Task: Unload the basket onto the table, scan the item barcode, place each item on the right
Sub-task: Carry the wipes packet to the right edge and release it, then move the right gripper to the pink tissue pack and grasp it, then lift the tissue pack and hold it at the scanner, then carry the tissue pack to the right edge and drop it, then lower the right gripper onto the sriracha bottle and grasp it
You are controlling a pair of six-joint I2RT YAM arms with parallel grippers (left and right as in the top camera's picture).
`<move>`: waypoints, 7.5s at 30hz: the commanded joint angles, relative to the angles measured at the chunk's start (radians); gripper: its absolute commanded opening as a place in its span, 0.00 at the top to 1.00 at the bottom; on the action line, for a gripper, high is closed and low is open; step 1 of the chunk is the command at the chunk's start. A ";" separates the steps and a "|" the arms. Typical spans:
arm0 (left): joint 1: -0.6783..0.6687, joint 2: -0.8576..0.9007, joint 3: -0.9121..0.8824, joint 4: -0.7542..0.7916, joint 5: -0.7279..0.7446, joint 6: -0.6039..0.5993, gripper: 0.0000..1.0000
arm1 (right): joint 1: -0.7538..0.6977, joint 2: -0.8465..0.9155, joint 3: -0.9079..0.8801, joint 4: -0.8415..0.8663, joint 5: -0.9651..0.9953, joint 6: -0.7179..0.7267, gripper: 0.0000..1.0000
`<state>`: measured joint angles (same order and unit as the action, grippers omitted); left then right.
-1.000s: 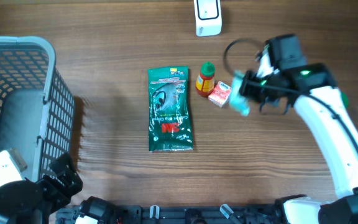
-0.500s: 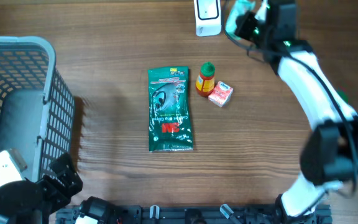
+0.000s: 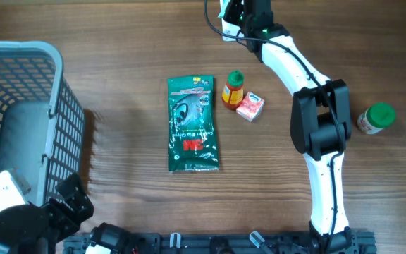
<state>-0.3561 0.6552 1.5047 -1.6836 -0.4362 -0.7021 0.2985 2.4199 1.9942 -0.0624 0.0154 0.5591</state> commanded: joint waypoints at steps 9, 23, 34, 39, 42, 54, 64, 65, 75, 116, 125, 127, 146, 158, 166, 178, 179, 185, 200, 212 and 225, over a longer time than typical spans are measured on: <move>0.004 -0.001 0.002 0.000 -0.006 -0.013 0.00 | -0.153 -0.269 0.147 -0.266 0.485 -0.198 0.95; 0.004 -0.001 0.002 0.000 -0.006 -0.013 0.00 | -0.870 -0.068 0.136 -0.770 0.387 -0.270 0.95; 0.004 -0.001 0.002 0.000 -0.006 -0.013 0.00 | -0.953 -0.282 0.319 -0.958 -0.038 -0.116 0.00; 0.004 -0.001 0.002 0.000 -0.006 -0.013 0.00 | -0.883 -0.514 0.319 -1.023 -0.227 -0.077 0.00; 0.004 -0.001 0.002 0.000 -0.006 -0.013 0.00 | -0.798 -0.602 0.319 -1.151 -0.237 0.009 0.00; 0.004 -0.001 0.002 0.000 -0.006 -0.013 0.00 | -0.378 -0.616 0.136 -1.522 -0.294 0.176 0.04; 0.004 -0.001 0.002 0.000 -0.006 -0.013 0.00 | -0.149 -0.615 -0.660 -0.851 -0.341 0.227 0.29; 0.004 -0.001 0.002 0.000 -0.006 -0.013 0.00 | -0.148 -0.615 -0.714 -0.767 -0.339 0.229 0.29; 0.004 -0.001 0.002 0.000 -0.006 -0.013 0.00 | -0.092 -0.609 -1.001 -0.284 -0.399 0.286 0.41; 0.004 -0.001 0.002 0.000 -0.006 -0.013 0.00 | -0.371 -0.642 -1.025 -1.235 -1.315 -1.532 0.95; 0.004 -0.001 0.002 0.000 -0.006 -0.013 0.00 | -0.371 -0.642 -0.936 -1.006 -1.168 -1.188 0.95; 0.004 -0.001 0.002 0.000 -0.006 -0.013 0.00 | -0.371 -0.642 -0.914 -0.819 -0.958 -0.859 0.95; 0.004 -0.001 0.002 0.000 -0.006 -0.013 0.00 | -0.109 -0.480 -0.388 -0.454 -0.043 -0.453 0.95; 0.004 -0.001 0.002 0.000 -0.006 -0.013 0.00 | -0.018 0.006 0.138 -0.407 0.273 -0.586 0.95; 0.004 -0.001 0.002 0.000 -0.006 -0.013 0.00 | 0.019 0.007 0.148 -0.354 0.277 -0.551 0.95; 0.004 -0.001 0.002 0.000 -0.006 -0.013 0.00 | -0.280 -0.232 0.149 -0.563 0.366 -0.294 0.96; 0.004 -0.001 0.002 0.000 -0.006 -0.013 0.00 | -0.333 -0.226 0.145 -0.586 0.359 -0.292 0.96; 0.004 -0.001 0.002 0.000 -0.006 -0.013 0.00 | -0.602 -0.153 0.139 -0.659 0.211 -0.293 0.96; 0.004 -0.001 0.002 0.000 -0.006 -0.013 0.00 | -0.927 -0.135 0.142 -0.812 -0.061 -0.225 0.00; 0.004 -0.001 0.002 0.000 -0.006 -0.013 0.00 | -0.642 -0.535 0.142 -1.155 -0.229 0.197 0.00; 0.004 -0.001 0.002 0.000 -0.006 -0.013 0.00 | -0.130 -0.455 0.138 -1.426 -0.375 0.518 0.00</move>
<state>-0.3561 0.6552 1.5047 -1.6840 -0.4362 -0.7021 0.0715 1.9160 2.1361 -1.5169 -0.3958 0.9524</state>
